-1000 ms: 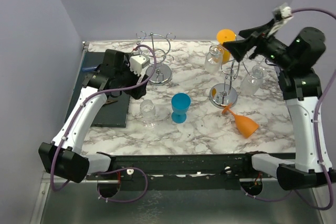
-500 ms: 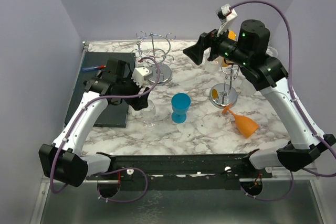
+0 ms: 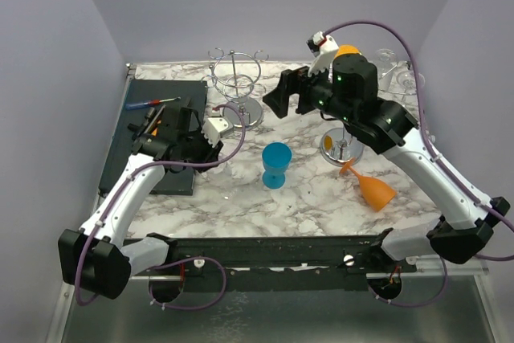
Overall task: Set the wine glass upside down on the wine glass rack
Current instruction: Pick up the wine glass at the center of the board.
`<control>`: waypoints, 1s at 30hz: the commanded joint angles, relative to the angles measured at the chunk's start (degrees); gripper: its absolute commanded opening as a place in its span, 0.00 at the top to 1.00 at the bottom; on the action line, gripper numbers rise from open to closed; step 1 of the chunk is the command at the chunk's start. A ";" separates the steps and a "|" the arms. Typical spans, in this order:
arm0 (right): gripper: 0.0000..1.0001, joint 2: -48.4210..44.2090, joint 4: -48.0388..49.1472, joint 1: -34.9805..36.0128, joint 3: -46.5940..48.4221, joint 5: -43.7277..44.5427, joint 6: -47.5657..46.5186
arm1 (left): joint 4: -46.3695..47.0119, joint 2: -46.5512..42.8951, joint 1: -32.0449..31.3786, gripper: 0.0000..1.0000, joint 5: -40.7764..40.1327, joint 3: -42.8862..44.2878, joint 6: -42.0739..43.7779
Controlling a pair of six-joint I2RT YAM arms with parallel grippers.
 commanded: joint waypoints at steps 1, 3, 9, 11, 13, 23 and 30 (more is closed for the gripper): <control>0.00 -8.18 11.61 0.33 -8.93 -7.46 6.02 | 0.88 -2.89 0.25 0.78 2.32 -3.01 3.70; 0.00 -7.46 9.63 0.32 -6.46 -11.55 3.89 | 0.87 -4.50 0.25 0.81 2.85 -4.03 3.83; 0.00 2.49 -6.38 0.41 4.31 -5.53 9.21 | 0.89 -8.87 0.25 0.95 3.46 -5.20 3.42; 0.00 2.81 -6.25 0.39 3.95 -5.65 9.78 | 0.83 -10.72 0.25 1.00 3.58 -4.89 2.88; 0.00 2.42 -5.11 0.42 2.85 -5.55 10.79 | 0.85 -13.69 0.25 1.00 4.26 -4.49 3.39; 0.00 2.80 -3.41 2.58 6.20 -2.71 17.10 | 11.53 -29.02 0.24 1.00 2.82 4.44 10.77; 0.00 -0.84 12.35 3.23 -0.60 -9.65 22.14 | 26.88 -33.19 0.25 1.00 -0.26 7.26 16.24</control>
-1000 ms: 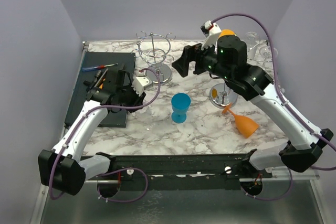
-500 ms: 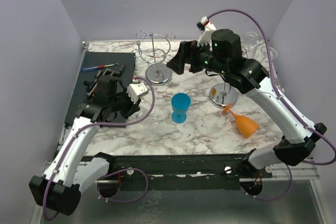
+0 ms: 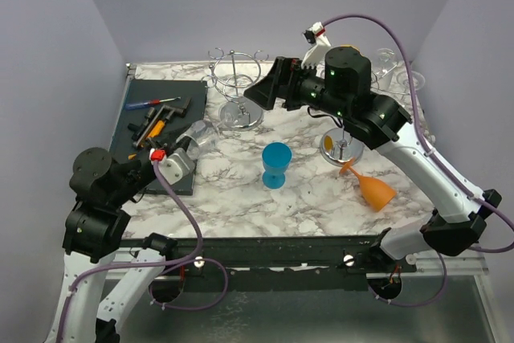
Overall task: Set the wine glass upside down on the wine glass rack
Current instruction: Pick up the wine glass at the center of the board, then turn the wine glass upside down at the wine rack.
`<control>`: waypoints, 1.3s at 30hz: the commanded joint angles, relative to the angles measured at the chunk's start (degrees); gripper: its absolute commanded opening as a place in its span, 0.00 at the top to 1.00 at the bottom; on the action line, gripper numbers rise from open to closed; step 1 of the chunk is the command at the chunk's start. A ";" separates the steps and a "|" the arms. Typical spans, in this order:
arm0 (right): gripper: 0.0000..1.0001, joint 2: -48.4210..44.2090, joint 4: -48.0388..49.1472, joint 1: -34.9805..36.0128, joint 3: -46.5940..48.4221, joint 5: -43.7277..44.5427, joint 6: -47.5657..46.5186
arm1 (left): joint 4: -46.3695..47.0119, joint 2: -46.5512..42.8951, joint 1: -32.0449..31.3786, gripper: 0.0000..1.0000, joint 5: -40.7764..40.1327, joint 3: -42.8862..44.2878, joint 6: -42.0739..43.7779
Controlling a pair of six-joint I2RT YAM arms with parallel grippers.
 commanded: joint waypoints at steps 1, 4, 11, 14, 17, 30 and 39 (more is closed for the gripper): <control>0.00 -5.39 18.68 0.41 -7.42 -5.85 5.67 | 16.57 0.11 0.21 1.00 -2.91 3.68 4.69; 0.00 -6.93 23.94 0.41 -9.68 -7.59 11.86 | 24.26 0.76 0.21 1.00 -4.84 4.39 6.34; 0.00 -6.45 35.60 0.48 -15.38 -8.48 24.21 | 39.81 -0.79 0.21 1.00 -0.90 -0.65 11.91; 0.00 -3.68 39.86 1.42 -14.13 -8.54 25.64 | 41.18 -1.58 0.21 1.00 1.23 -2.58 14.77; 0.04 -0.09 42.23 3.33 -11.04 -8.00 26.26 | 41.70 -2.17 0.21 1.00 3.20 -4.43 17.99; 0.32 8.89 50.09 4.36 -4.09 -4.99 30.40 | 43.43 -2.61 0.21 1.00 5.55 -7.97 22.53; 0.72 14.50 53.30 4.54 0.61 -8.58 33.68 | 43.43 -2.19 0.14 1.00 5.87 -9.93 26.31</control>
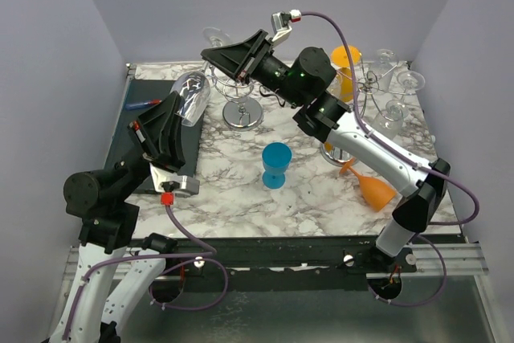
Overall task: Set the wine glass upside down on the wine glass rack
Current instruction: Turn the wine glass upside down at the wine rack.
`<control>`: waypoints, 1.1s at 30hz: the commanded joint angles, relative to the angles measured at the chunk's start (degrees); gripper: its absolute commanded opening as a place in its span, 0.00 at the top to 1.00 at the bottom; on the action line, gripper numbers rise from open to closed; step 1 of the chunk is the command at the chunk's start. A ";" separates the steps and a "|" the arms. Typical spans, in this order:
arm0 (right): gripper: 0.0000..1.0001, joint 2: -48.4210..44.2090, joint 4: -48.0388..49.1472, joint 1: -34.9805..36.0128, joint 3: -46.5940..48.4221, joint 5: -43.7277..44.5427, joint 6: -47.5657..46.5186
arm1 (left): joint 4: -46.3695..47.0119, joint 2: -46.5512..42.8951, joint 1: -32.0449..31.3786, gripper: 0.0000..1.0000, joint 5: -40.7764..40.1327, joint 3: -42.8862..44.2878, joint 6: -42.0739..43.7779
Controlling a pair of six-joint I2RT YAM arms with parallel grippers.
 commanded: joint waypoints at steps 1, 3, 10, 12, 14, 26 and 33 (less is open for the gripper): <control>0.75 2.00 4.21 0.50 2.62 -1.84 1.80 | 0.94 -0.16 0.14 1.00 2.38 -1.32 2.83; 0.81 2.17 4.33 0.67 2.68 -1.48 1.22 | 0.94 -0.13 0.16 1.00 2.79 -1.73 3.16; 0.99 4.04 5.73 0.97 4.68 -2.01 0.52 | 0.94 -0.68 0.16 1.00 7.96 -6.06 8.24; 1.00 3.39 5.53 1.07 4.34 -1.22 -0.72 | 0.97 -0.61 0.16 1.00 8.66 -6.95 9.15; 1.00 1.99 4.43 1.07 3.94 0.00 -3.90 | 0.59 -0.57 0.16 0.68 8.76 -7.27 8.29; 1.00 -8.99 -17.06 1.07 6.26 5.28 -38.99 | -21.49 -5.48 0.16 0.01 12.08 -4.68 3.50; 1.00 -16.34 -26.33 1.07 -0.27 3.56 -50.38 | -24.19 -1.89 0.16 0.01 12.10 2.48 -6.92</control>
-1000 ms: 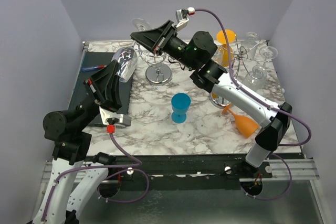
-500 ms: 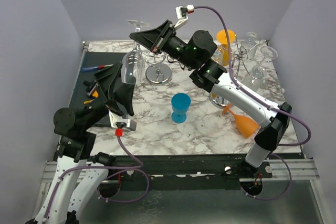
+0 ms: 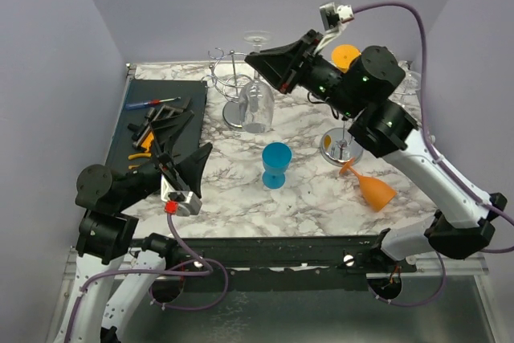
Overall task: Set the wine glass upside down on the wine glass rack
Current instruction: Turn the wine glass upside down at the wine rack.
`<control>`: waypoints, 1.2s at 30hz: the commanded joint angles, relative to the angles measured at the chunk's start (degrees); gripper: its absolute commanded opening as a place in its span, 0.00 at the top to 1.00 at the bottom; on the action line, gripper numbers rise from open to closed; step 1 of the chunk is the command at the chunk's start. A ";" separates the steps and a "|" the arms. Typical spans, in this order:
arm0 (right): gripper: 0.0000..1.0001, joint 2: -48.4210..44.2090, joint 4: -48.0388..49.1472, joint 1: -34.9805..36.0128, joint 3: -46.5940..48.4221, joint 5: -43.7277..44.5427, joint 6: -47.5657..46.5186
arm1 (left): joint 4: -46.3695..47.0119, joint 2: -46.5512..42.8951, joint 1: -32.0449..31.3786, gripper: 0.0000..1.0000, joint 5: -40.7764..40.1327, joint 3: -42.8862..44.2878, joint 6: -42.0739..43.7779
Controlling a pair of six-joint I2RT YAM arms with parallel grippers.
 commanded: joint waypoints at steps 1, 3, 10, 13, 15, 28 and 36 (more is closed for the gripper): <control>1.00 -3.36 -8.49 0.35 -2.69 -1.61 -10.39 | -3.02 4.49 -0.06 0.01 2.24 7.31 -9.36; 1.00 -3.75 -11.60 0.37 -3.04 -2.92 -11.40 | -2.97 8.37 -0.08 0.04 2.26 11.87 -13.26; 1.00 -5.93 -9.69 1.98 -9.65 -4.57 -12.16 | -2.93 21.69 -0.06 0.27 6.33 24.70 -17.39; 1.00 -6.14 -8.88 2.88 -10.06 -4.70 -13.01 | -2.88 25.02 -0.06 0.28 6.68 27.03 -16.92; 1.00 -6.11 -8.37 3.04 -9.89 -4.75 -13.22 | -2.88 26.38 -0.08 0.28 8.33 27.74 -17.22; 1.00 -3.73 -6.79 3.33 -8.85 -7.12 -12.84 | -3.07 30.48 -0.37 0.63 16.34 30.61 -16.44; 1.00 -2.72 -4.82 3.47 -8.18 -8.14 -12.22 | -3.15 30.61 -1.85 0.80 17.30 28.74 -15.45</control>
